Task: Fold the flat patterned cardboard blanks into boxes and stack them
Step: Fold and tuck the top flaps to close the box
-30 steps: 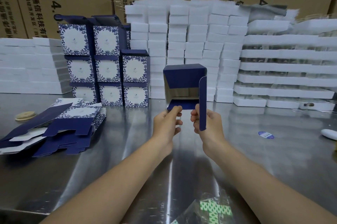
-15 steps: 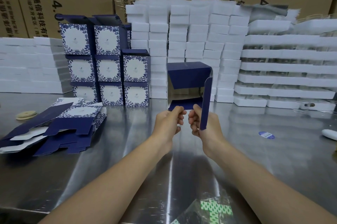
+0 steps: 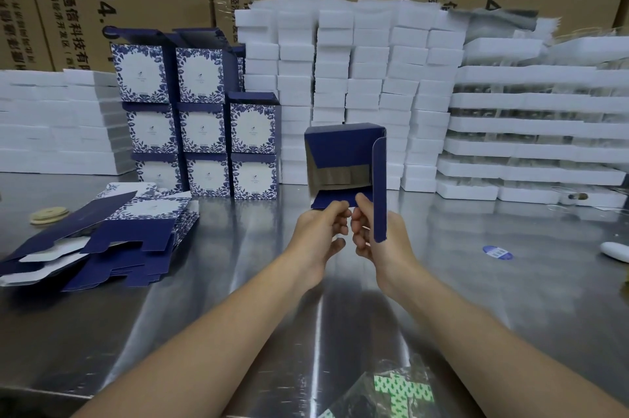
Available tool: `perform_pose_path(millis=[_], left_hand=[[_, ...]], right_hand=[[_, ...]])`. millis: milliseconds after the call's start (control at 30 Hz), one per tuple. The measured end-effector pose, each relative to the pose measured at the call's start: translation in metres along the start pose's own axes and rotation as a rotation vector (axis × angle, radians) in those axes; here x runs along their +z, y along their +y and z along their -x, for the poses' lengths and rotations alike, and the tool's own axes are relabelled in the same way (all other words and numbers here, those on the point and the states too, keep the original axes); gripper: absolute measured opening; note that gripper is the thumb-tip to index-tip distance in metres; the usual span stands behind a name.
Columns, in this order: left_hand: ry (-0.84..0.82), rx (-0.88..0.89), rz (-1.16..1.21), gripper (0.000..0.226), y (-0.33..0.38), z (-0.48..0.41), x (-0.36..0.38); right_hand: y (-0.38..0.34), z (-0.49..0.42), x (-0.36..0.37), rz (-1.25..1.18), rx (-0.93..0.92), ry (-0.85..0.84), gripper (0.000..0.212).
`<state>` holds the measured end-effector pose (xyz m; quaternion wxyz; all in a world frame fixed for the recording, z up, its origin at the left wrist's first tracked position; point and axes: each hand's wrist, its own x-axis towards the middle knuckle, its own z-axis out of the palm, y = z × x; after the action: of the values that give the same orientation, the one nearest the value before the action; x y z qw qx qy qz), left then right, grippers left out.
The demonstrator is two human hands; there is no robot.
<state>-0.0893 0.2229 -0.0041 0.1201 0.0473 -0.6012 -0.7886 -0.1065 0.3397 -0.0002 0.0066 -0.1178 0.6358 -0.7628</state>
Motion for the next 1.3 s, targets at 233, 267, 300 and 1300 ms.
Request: perform_pose_path(millis=[233, 267, 300, 1300], left_hand=[[-0.031, -0.005, -0.033, 0.03, -0.001, 0.002, 0.002], [-0.034, -0.005, -0.042, 0.032, -0.002, 0.002, 0.002], [-0.036, -0.002, -0.053, 0.033, -0.002, 0.002, 0.002], [0.179, 0.483, -0.157, 0.038, 0.018, -0.012, -0.027]], right_hand=[[0.0, -0.003, 0.0, -0.087, -0.005, 0.068, 0.033], [0.0, -0.003, -0.002, -0.116, 0.002, 0.059, 0.03], [0.0, -0.004, -0.002, -0.107, -0.004, 0.051, 0.029], [0.002, -0.025, -0.032, 0.413, -0.566, 0.117, 0.034]])
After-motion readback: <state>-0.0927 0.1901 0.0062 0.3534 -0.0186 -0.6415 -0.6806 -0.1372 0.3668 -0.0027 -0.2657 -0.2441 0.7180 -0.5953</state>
